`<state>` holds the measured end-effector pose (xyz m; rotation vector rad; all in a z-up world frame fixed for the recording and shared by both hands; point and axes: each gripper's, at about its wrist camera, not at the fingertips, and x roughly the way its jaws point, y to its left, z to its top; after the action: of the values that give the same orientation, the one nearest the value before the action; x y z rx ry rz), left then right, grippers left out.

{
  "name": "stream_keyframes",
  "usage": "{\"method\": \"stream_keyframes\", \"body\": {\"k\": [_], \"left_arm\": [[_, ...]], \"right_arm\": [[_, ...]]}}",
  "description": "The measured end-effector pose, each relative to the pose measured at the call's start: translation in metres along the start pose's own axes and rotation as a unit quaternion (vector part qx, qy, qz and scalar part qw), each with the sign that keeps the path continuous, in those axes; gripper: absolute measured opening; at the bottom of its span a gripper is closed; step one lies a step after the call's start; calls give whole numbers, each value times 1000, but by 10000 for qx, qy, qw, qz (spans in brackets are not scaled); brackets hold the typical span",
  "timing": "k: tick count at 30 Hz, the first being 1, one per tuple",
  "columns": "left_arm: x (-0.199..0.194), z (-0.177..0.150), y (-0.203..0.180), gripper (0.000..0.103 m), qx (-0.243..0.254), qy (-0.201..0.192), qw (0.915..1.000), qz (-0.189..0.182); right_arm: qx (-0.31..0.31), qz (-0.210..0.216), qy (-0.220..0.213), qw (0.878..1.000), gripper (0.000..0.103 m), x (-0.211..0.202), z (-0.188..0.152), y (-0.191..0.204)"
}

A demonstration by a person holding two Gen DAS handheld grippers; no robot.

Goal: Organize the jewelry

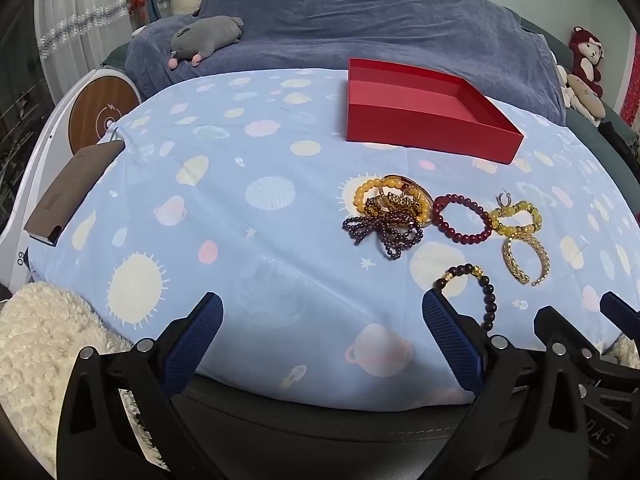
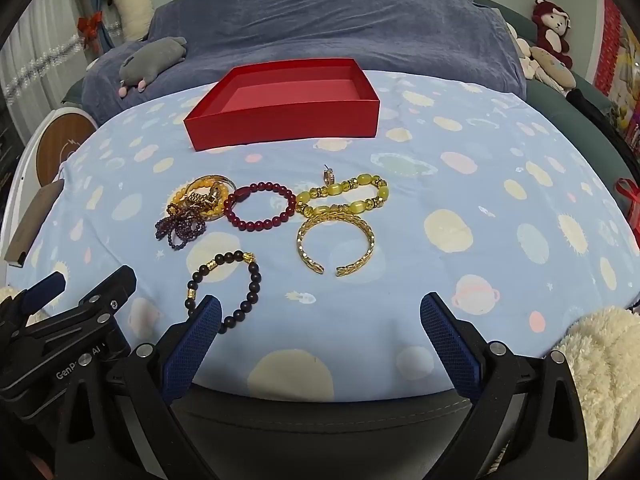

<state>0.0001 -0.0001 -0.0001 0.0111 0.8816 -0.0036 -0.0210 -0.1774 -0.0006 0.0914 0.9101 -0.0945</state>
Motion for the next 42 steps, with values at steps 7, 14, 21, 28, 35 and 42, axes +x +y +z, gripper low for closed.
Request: {"method": "stream_keyframes", "body": {"k": [7,14,21,28,35,42], "left_arm": [[0,0,1,95,14,-3,10000,9],[4,1,-3,95,4,22,10000,-14],[2,1,-3,95,14,36,10000,-17],[1,-1,-2,95,10,9,10000,-23],[0,-1,-1,95,-1,-29,10000,-35],[-1,0,-1,95,-17,-36,10000,-51]], "right_arm": [[16,17,12,10000,96,0,-1,-1],[35,22,19,10000,96,1,-1,-1],[21,17,37,10000,96,1,-1,-2],[16,20,29,10000,96,1,0,-1],[35,16,-4,10000,96,0,0,-2],[39,10,-8,10000,96,0,0,-1]]}}
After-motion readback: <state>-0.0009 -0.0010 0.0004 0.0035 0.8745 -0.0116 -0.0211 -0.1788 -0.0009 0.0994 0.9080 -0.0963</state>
